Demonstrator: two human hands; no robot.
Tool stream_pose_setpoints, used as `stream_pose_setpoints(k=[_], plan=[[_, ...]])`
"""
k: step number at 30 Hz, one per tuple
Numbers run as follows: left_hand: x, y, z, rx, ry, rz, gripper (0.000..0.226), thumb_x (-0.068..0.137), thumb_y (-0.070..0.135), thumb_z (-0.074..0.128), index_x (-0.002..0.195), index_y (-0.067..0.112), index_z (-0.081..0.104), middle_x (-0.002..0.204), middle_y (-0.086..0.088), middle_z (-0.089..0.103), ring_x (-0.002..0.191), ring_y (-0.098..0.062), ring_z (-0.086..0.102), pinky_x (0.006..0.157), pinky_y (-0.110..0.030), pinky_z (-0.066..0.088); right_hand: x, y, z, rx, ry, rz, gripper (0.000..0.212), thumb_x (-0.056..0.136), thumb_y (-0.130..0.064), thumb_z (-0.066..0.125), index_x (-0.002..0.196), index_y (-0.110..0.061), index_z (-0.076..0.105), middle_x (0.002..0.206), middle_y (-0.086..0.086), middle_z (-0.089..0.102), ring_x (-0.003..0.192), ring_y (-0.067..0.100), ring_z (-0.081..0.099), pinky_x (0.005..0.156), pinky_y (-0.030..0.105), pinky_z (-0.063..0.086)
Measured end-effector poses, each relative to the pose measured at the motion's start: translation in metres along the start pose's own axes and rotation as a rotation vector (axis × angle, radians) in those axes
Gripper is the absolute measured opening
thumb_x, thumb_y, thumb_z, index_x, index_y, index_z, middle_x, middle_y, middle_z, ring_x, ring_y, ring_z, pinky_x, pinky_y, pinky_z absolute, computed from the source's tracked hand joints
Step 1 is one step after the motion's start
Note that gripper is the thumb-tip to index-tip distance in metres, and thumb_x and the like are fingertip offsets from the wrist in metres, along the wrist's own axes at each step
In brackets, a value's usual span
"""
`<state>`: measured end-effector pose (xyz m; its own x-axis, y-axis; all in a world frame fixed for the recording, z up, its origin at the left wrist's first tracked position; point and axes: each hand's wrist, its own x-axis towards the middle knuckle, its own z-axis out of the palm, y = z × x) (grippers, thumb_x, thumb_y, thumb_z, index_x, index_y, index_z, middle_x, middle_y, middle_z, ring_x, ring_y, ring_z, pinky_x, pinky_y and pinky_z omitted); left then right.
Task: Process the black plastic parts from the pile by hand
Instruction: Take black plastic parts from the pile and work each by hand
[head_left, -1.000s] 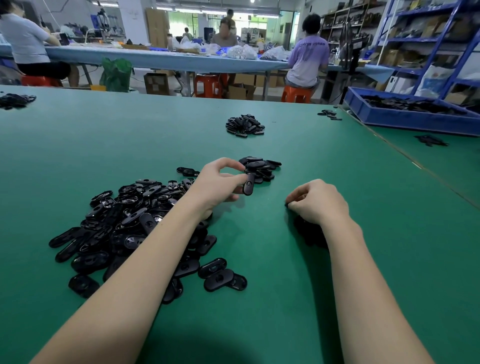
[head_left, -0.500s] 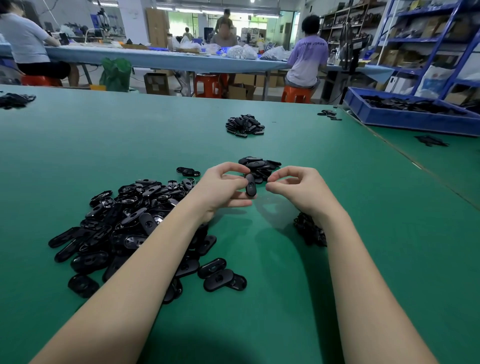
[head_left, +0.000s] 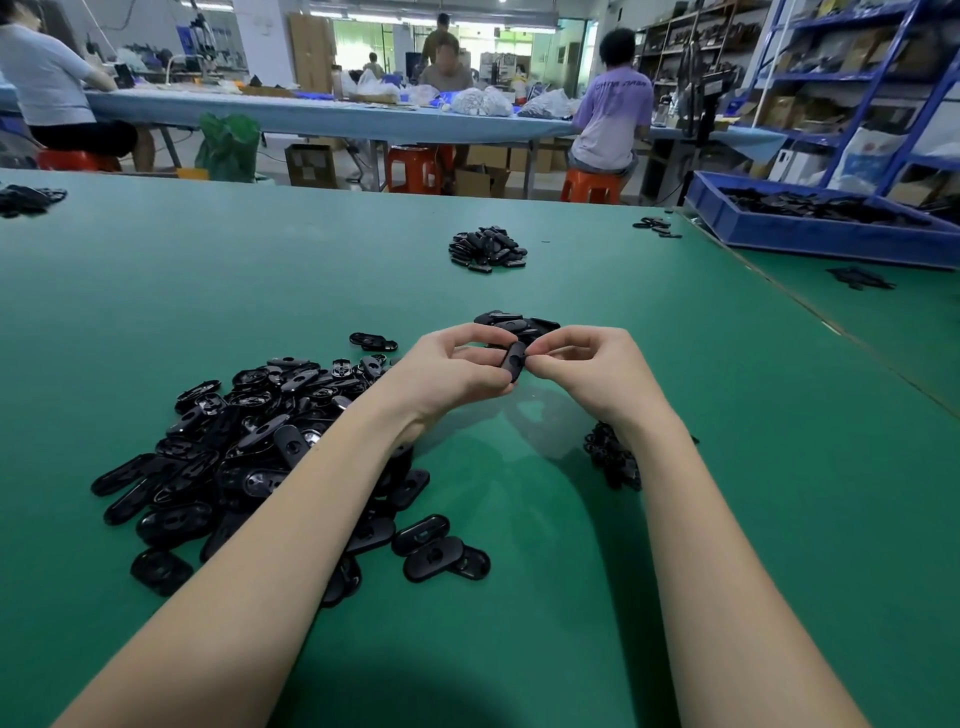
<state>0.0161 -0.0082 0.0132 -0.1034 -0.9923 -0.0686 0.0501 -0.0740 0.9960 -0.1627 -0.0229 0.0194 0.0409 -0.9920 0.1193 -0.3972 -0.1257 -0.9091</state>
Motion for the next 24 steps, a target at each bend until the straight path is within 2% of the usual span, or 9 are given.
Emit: stream_pose_setpoints(k=[2, 4, 7, 9, 11, 14, 18, 22, 24], plan=[[0.0001, -0.0011, -0.0003, 0.068, -0.011, 0.017, 0.039, 0.084, -0.013, 0.067, 0.11, 0.015, 0.072, 0.089, 0.0, 0.078, 0.089, -0.018, 0.072, 0.093, -0.029, 0.057, -0.0002, -0.0009, -0.0008, -0.012, 0.012, -0.004, 0.003, 0.083, -0.022, 0.08, 0.081, -0.024, 0.079, 0.072, -0.009, 0.073, 0.067, 0.003, 0.062, 0.056, 0.006, 0.043], [-0.0001, -0.0012, 0.0001, 0.119, -0.02, 0.034, 0.04, 0.084, -0.011, 0.068, 0.108, 0.021, 0.073, 0.084, 0.006, 0.077, 0.086, -0.012, 0.072, 0.088, -0.024, 0.057, -0.0005, -0.0022, -0.0012, -0.028, 0.012, -0.011, 0.003, 0.083, -0.022, 0.079, 0.081, -0.025, 0.079, 0.073, -0.007, 0.073, 0.066, 0.002, 0.061, 0.055, 0.006, 0.042], [-0.0009, 0.0, -0.0001, 0.136, -0.013, 0.049, 0.039, 0.083, -0.01, 0.07, 0.105, 0.023, 0.075, 0.085, 0.005, 0.075, 0.082, -0.009, 0.072, 0.079, -0.019, 0.057, -0.0015, -0.0049, -0.0017, -0.047, -0.002, -0.015, 0.004, 0.083, -0.022, 0.079, 0.081, -0.025, 0.08, 0.079, -0.002, 0.076, 0.068, 0.005, 0.062, 0.056, 0.008, 0.044], [-0.0016, 0.0003, -0.0002, 0.138, -0.01, 0.053, 0.038, 0.083, -0.009, 0.072, 0.104, 0.022, 0.075, 0.09, 0.001, 0.075, 0.082, -0.01, 0.072, 0.077, -0.018, 0.056, -0.0026, -0.0059, -0.0021, -0.05, -0.017, -0.012, 0.005, 0.083, -0.022, 0.079, 0.081, -0.026, 0.08, 0.081, 0.0, 0.077, 0.07, 0.007, 0.063, 0.061, 0.014, 0.046], [-0.0016, 0.0003, -0.0004, 0.142, -0.009, 0.049, 0.035, 0.083, -0.008, 0.072, 0.106, 0.019, 0.074, 0.102, -0.008, 0.075, 0.086, -0.012, 0.071, 0.084, -0.022, 0.057, -0.0032, -0.0061, -0.0028, -0.041, -0.027, -0.008, 0.005, 0.083, -0.021, 0.079, 0.081, -0.025, 0.08, 0.081, 0.0, 0.077, 0.071, 0.008, 0.063, 0.064, 0.018, 0.047], [-0.0014, 0.0003, -0.0014, 0.135, -0.018, 0.04, 0.031, 0.084, -0.008, 0.071, 0.106, 0.014, 0.073, 0.106, -0.014, 0.075, 0.086, -0.015, 0.071, 0.092, -0.027, 0.057, -0.0031, -0.0068, -0.0037, -0.03, -0.029, 0.014, 0.005, 0.082, -0.021, 0.08, 0.084, -0.025, 0.078, 0.075, -0.005, 0.075, 0.065, 0.004, 0.06, 0.054, 0.01, 0.042], [-0.0005, 0.0007, -0.0028, 0.116, -0.032, 0.026, 0.026, 0.086, -0.009, 0.066, 0.1, 0.012, 0.074, 0.096, -0.01, 0.076, 0.084, -0.018, 0.07, 0.092, -0.028, 0.057, -0.0025, -0.0069, -0.006, -0.049, -0.031, 0.066, 0.02, 0.079, -0.025, 0.083, 0.096, -0.03, 0.074, 0.075, -0.006, 0.071, 0.045, -0.006, 0.051, 0.041, 0.007, 0.032], [-0.0022, 0.0036, -0.0043, 0.065, -0.037, -0.007, 0.022, 0.088, -0.01, 0.065, 0.102, 0.005, 0.072, 0.094, -0.013, 0.074, 0.081, -0.021, 0.072, 0.08, -0.024, 0.059, -0.0037, -0.0056, -0.0081, 0.028, -0.081, 0.127, 0.017, 0.078, -0.026, 0.087, 0.091, -0.024, 0.076, 0.078, -0.002, 0.067, 0.042, -0.001, 0.044, 0.04, 0.01, 0.029], [-0.0039, 0.0053, -0.0034, 0.059, -0.045, -0.022, 0.02, 0.089, -0.009, 0.063, 0.102, 0.004, 0.07, 0.091, -0.013, 0.073, 0.079, -0.021, 0.072, 0.075, -0.023, 0.059, -0.0047, -0.0049, -0.0087, 0.058, -0.118, 0.159, 0.016, 0.076, -0.027, 0.088, 0.084, -0.024, 0.075, 0.077, 0.0, 0.059, 0.052, 0.009, 0.04, 0.042, 0.016, 0.026]])
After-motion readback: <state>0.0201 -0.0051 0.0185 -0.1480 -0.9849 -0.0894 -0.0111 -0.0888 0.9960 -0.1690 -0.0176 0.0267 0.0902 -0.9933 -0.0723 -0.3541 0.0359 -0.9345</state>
